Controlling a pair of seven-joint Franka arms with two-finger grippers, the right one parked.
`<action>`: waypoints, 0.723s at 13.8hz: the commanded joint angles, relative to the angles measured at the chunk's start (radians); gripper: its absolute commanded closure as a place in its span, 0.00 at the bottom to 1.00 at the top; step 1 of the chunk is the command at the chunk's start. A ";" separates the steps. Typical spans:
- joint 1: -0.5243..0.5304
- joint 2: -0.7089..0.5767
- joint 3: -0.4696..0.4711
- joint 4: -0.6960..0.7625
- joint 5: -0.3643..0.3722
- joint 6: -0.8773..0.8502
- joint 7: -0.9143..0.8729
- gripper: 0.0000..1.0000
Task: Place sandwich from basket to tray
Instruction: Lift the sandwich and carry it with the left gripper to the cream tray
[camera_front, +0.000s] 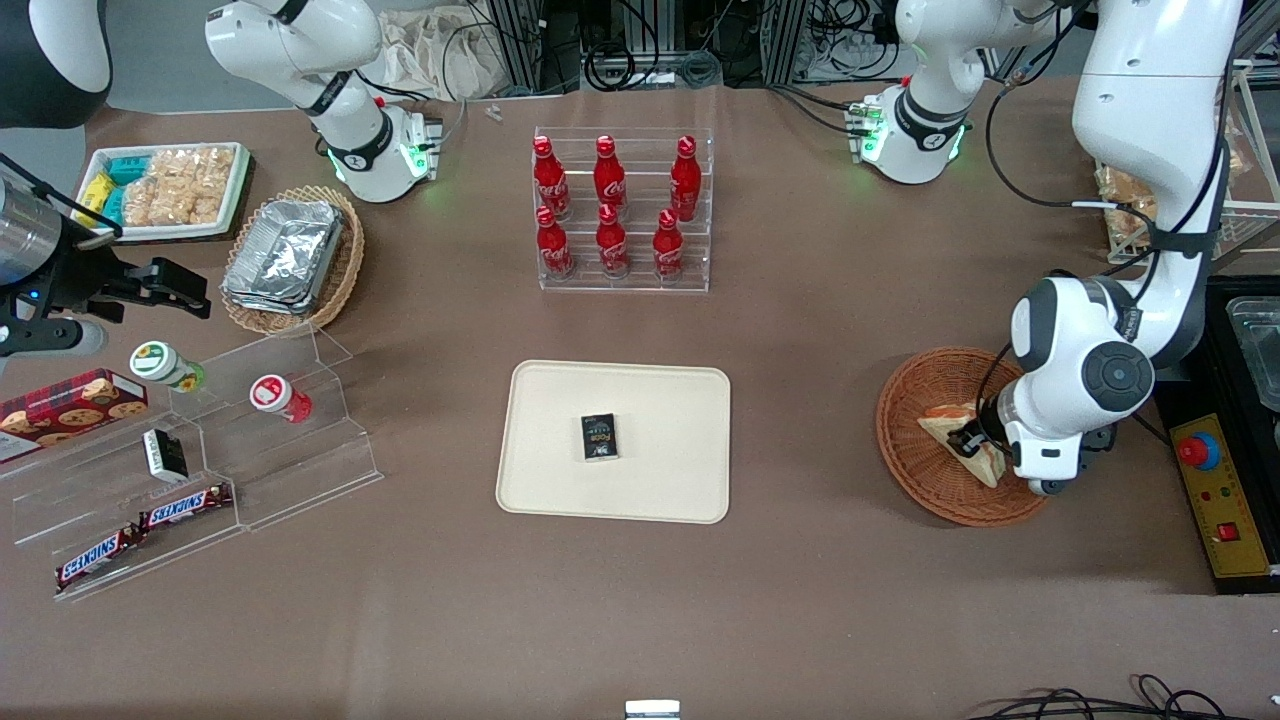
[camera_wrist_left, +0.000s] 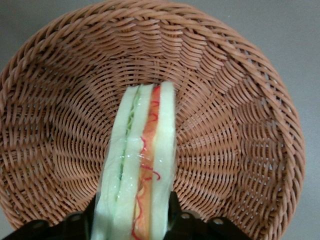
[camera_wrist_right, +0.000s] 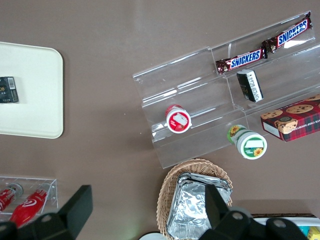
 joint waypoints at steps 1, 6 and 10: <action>-0.001 -0.012 0.001 0.052 0.001 -0.053 0.004 1.00; -0.018 -0.027 -0.024 0.356 0.007 -0.464 0.161 1.00; -0.058 0.032 -0.185 0.566 0.005 -0.574 0.281 1.00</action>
